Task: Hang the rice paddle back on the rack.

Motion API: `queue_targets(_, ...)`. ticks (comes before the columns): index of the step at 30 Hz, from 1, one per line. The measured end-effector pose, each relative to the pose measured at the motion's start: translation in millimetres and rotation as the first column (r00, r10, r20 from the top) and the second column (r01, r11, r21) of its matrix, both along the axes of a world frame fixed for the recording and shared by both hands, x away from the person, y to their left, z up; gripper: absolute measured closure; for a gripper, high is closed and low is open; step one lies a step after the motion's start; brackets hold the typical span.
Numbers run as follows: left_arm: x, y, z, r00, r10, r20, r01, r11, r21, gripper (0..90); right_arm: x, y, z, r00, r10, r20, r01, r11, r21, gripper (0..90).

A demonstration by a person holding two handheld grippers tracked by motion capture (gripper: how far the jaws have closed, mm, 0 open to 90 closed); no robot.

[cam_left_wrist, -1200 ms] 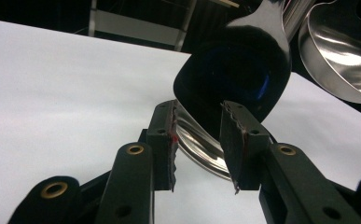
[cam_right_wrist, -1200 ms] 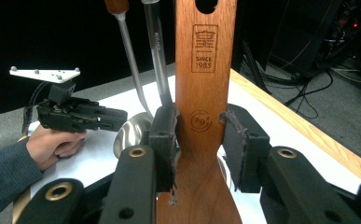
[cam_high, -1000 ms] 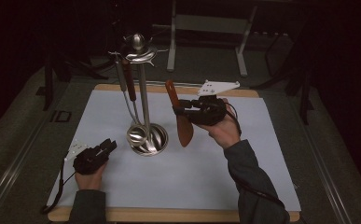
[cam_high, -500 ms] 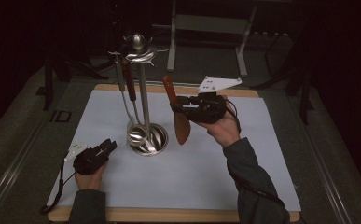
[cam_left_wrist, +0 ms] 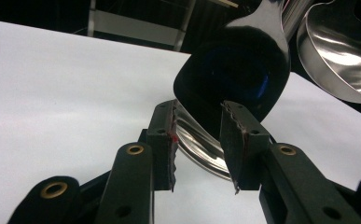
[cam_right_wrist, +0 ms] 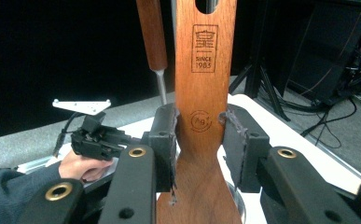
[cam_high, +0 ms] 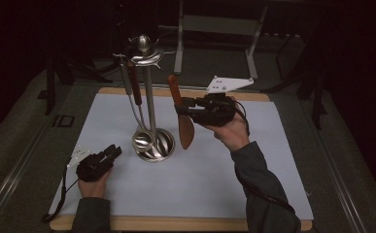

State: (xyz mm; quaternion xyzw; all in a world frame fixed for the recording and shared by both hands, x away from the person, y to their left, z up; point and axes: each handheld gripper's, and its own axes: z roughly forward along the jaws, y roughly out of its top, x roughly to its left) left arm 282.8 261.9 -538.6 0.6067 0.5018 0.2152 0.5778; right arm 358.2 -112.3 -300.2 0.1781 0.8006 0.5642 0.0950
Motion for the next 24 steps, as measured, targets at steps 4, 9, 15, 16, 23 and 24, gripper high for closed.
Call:
queue_targets(4, 0.0, -0.1, 0.0, 1.0000, 0.000, 0.001, 0.000, 1.0000, -0.001, 66.1, -0.2, 0.8, 3.7, 1.0000, 0.010, 0.000, -0.010, 1.000, 0.007, 66.3)
queue_targets(9, 0.0, 0.0, 0.0, 1.0000, 0.000, 0.000, 0.000, 1.0000, 0.000, 66.1, -0.5, 2.6, 7.3, 0.9998, 0.020, 0.002, -0.020, 1.000, 0.019, 66.3)
queue_targets(15, 0.1, -0.1, 0.0, 1.0000, 0.000, -0.001, 0.000, 1.0000, -0.001, 66.1, -0.6, 4.9, 13.2, 0.9996, 0.028, 0.003, -0.028, 0.999, 0.041, 66.3)
queue_targets(16, 0.1, 0.0, 0.0, 1.0000, 0.000, -0.001, 0.000, 1.0000, -0.001, 66.1, -0.5, 5.3, 14.6, 0.9995, 0.030, 0.006, -0.031, 0.998, 0.046, 66.3)
queue_targets(23, 0.2, 0.0, -0.1, 1.0000, 0.000, -0.002, 0.000, 1.0000, -0.002, 66.0, -2.8, 11.6, 25.8, 0.9986, 0.046, 0.024, -0.048, 0.997, 0.065, 66.3)
queue_targets(24, 0.2, 0.0, -0.1, 1.0000, 0.000, -0.001, 0.000, 1.0000, -0.002, 66.0, -3.1, 12.7, 26.7, 0.9986, 0.047, 0.025, -0.049, 0.997, 0.066, 66.3)
